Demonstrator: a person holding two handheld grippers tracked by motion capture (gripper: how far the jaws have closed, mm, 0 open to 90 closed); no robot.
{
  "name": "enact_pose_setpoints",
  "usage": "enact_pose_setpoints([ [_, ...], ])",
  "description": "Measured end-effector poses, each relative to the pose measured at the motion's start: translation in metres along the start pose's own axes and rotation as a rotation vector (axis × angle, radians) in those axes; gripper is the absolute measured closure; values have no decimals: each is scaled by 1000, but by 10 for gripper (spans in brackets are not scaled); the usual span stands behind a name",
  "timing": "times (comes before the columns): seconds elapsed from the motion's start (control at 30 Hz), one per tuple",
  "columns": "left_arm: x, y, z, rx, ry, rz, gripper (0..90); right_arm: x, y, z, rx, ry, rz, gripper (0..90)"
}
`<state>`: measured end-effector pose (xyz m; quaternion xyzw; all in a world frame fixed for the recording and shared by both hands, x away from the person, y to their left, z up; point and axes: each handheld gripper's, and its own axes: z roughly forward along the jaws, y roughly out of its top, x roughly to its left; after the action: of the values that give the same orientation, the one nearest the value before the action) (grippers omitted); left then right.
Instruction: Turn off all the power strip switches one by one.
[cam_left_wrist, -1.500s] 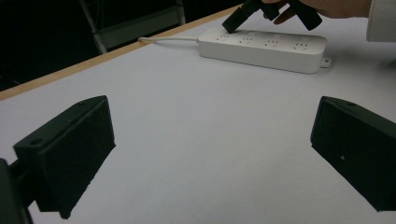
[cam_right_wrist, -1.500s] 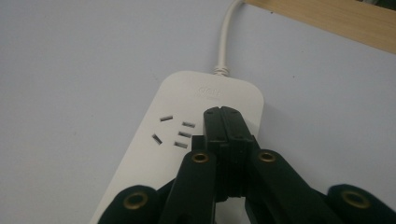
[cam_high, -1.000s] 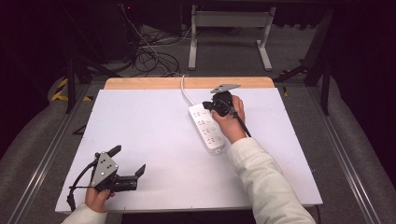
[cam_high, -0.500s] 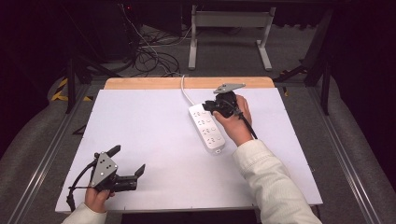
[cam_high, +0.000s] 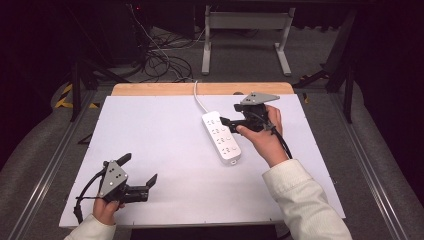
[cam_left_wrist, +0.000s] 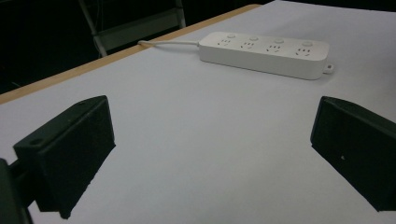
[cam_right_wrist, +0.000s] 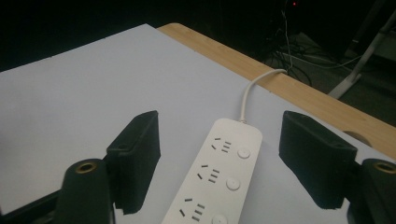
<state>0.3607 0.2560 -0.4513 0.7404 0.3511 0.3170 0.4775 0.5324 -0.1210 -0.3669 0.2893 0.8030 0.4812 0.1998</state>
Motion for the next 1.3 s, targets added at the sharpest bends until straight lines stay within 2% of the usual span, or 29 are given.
enact_pose_setpoints([
  [0.17, 0, 0, 0, -1, 2, 0, 4, 7, -8, -23, -17, 27, -8, 195],
  [0.23, 0, 0, 0, 1, 4, 1, 4, 8, -13, -32, -29, 44, 3, 174],
  [0.37, 0, 0, -1, 1, 5, 0, 3, 10, -24, -46, -45, 55, 14, 169],
  [0.67, 0, 1, -1, -5, -3, -11, 4, 12, -58, -71, -38, 58, 17, 144],
  [0.8, 0, 1, -1, -11, -7, -24, 4, 12, -74, -79, -37, 65, 24, 131],
  [0.97, -1, 1, -1, -4, -5, -4, 4, 14, -96, -86, -33, 63, 33, 117],
  [1.3, -2, 2, -2, 6, -14, 5, 3, 12, -141, -90, -55, 86, 56, 107],
])
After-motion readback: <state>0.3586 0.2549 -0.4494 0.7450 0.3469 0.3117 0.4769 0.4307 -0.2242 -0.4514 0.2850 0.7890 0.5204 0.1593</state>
